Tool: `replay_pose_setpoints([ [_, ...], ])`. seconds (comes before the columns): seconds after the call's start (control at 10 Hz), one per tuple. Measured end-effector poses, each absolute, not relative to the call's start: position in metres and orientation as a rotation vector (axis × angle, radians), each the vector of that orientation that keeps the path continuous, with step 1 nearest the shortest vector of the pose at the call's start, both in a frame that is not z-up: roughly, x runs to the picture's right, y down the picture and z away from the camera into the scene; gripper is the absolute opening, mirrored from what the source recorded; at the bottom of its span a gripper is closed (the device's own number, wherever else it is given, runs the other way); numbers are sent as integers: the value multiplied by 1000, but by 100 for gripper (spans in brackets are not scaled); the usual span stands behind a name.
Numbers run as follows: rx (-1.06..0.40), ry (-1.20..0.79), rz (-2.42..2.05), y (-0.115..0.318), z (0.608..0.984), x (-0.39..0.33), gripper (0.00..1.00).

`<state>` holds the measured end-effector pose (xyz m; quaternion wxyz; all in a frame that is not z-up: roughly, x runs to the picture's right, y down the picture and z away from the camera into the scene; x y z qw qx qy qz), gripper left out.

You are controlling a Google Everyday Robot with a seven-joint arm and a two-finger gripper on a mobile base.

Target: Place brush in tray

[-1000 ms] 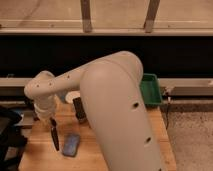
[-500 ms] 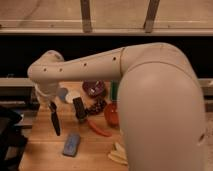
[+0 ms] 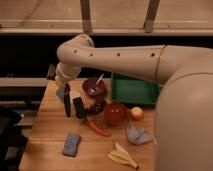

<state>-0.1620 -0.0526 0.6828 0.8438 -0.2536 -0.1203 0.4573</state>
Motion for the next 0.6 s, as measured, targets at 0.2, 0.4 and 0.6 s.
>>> replay_pose_setpoints([
  [0.2,-499,-269,1069,-68,675,-120,0],
  [0.4,-465,-297,1173,-78,666,-78,0],
  [0.6,-451,-309,1206,-81,663,-64,0],
])
